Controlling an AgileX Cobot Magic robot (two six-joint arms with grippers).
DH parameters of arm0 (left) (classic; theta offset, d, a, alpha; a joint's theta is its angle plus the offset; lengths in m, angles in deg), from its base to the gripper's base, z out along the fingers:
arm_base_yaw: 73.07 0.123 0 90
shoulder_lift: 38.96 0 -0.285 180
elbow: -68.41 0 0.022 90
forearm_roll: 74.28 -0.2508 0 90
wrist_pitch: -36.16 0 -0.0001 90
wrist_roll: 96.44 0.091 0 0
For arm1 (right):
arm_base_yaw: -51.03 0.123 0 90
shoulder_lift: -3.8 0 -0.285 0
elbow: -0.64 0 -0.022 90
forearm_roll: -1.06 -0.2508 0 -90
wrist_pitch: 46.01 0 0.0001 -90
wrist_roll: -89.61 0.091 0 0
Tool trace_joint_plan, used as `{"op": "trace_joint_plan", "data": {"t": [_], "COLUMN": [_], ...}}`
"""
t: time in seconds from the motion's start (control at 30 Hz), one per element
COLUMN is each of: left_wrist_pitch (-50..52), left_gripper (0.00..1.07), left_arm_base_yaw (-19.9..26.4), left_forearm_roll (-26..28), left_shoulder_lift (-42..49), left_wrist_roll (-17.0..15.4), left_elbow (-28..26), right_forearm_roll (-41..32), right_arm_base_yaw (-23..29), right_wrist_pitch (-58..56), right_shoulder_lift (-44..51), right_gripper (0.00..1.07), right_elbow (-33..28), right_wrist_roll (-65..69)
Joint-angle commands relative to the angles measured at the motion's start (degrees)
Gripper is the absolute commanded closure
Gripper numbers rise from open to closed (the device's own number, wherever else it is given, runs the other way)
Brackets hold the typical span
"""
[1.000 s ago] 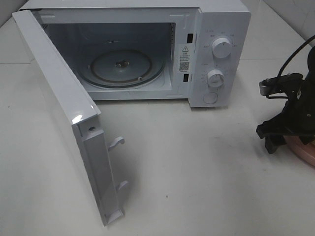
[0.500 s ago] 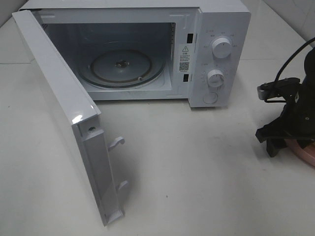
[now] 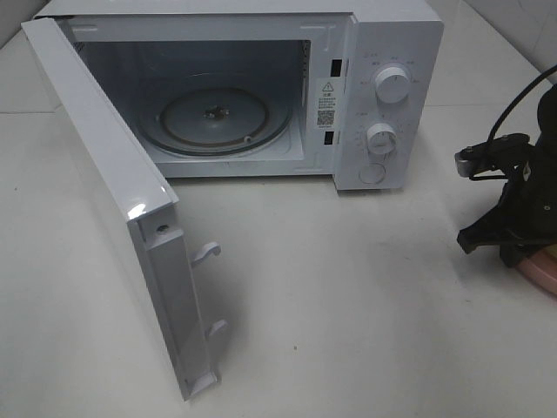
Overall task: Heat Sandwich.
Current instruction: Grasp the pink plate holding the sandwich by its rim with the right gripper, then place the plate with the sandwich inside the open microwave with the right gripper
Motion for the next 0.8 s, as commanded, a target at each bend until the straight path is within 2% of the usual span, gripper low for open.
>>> {"op": "trace_joint_plan", "data": {"t": [0.03, 0.37, 0.8], "left_wrist_pitch": [0.5, 0.5, 0.5], "left_gripper": [0.07, 0.07, 0.07], "left_arm_base_yaw": [0.1, 0.1, 0.1], "left_forearm_roll": [0.3, 0.3, 0.3], "left_shoulder_lift": [1.0, 1.0, 1.0], "left_wrist_roll": [-0.5, -0.5, -0.5], "left_elbow": [0.1, 0.1, 0.1], "right_forearm_roll": [-0.1, 0.3, 8.2], "right_arm_base_yaw": [-0.2, -0.2, 3.2], "right_wrist_pitch": [-0.3, -1.0, -6.5], "right_shoulder_lift": [0.1, 0.1, 0.2], "right_gripper": [1.07, 1.07, 1.07], "right_elbow": [0.2, 0.2, 0.2], "right_wrist_roll": [0.7, 0.9, 8.1]}}
